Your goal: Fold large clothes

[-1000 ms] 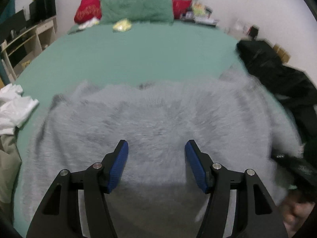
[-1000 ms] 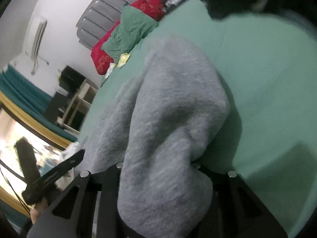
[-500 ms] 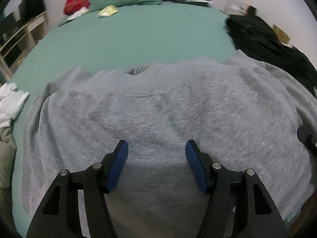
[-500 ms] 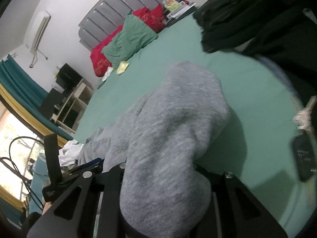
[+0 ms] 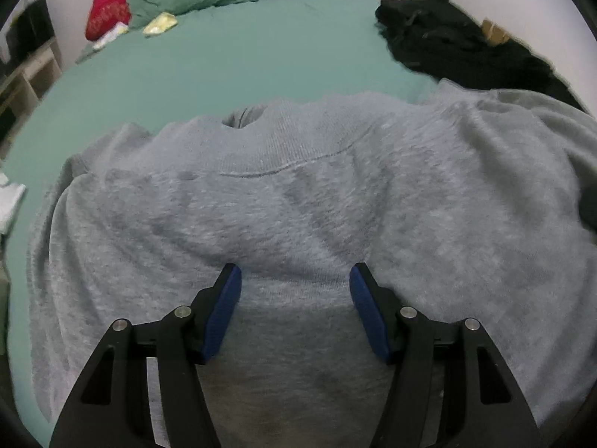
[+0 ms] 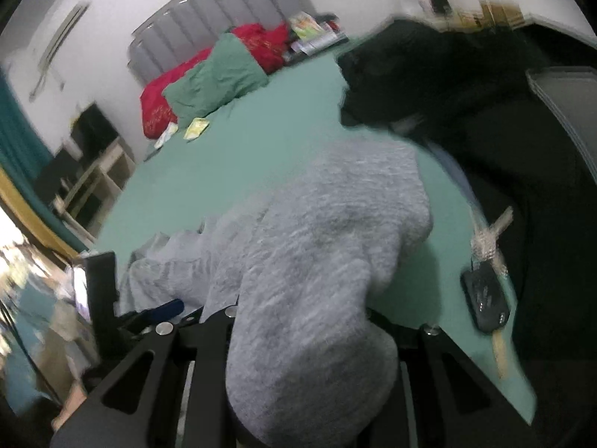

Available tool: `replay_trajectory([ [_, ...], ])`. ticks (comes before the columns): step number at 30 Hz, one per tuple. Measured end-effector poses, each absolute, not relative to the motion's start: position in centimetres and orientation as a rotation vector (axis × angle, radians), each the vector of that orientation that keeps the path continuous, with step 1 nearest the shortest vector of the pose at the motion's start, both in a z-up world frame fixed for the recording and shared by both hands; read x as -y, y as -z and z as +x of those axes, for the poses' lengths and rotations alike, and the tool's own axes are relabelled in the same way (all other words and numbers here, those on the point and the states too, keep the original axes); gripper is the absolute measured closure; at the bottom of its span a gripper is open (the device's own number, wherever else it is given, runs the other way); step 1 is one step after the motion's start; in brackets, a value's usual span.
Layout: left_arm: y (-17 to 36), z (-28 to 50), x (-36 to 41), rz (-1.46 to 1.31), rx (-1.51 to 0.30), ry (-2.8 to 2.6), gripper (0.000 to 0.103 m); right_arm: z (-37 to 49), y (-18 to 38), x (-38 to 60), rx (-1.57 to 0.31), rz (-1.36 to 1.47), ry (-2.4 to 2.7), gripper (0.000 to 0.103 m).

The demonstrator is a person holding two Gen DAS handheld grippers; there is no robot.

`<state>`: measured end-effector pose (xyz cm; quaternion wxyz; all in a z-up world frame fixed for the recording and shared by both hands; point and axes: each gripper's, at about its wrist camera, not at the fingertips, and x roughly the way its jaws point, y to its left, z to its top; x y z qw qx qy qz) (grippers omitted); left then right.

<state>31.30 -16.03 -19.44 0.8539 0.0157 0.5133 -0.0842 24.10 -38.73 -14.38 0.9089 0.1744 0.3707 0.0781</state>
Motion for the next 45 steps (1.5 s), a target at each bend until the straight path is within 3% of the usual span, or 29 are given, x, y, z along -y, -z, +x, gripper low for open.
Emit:
replay_trajectory([
  [7,14.9,28.0,5.9,-0.027,-0.945,0.223,0.039,25.7,9.4,30.0,-0.681,0.1,-0.174,0.079],
  [13,14.7,26.0,-5.2,-0.069,-0.899,0.148,0.039,25.4,7.4,16.6,-0.63,-0.172,-0.288,0.079],
  [21,16.3,24.8,-16.8,-0.208,-0.887,0.032,0.039,24.4,15.2,2.4,-0.796,-0.439,-0.454,0.077],
  [24,15.8,24.5,-18.8,-0.265,-0.876,0.049,0.039,23.6,18.5,-0.6,-0.85,-0.53,-0.468,0.07],
  [26,15.5,24.8,-19.4,-0.286,-0.855,0.032,0.039,22.4,19.8,-1.9,-0.846,-0.577,-0.478,0.058],
  [30,14.7,25.8,-19.9,-0.377,-0.835,0.083,0.039,20.5,19.7,-1.6,-0.882,-0.508,-0.627,0.02],
  [36,14.4,26.9,-17.4,-0.423,-0.827,0.184,0.039,16.8,18.5,1.8,-0.888,-0.485,-0.753,0.018],
  [45,18.9,27.8,-11.2,-0.32,-0.996,0.274,0.039,17.2,13.7,13.7,-0.809,-0.258,-0.614,0.018],
])
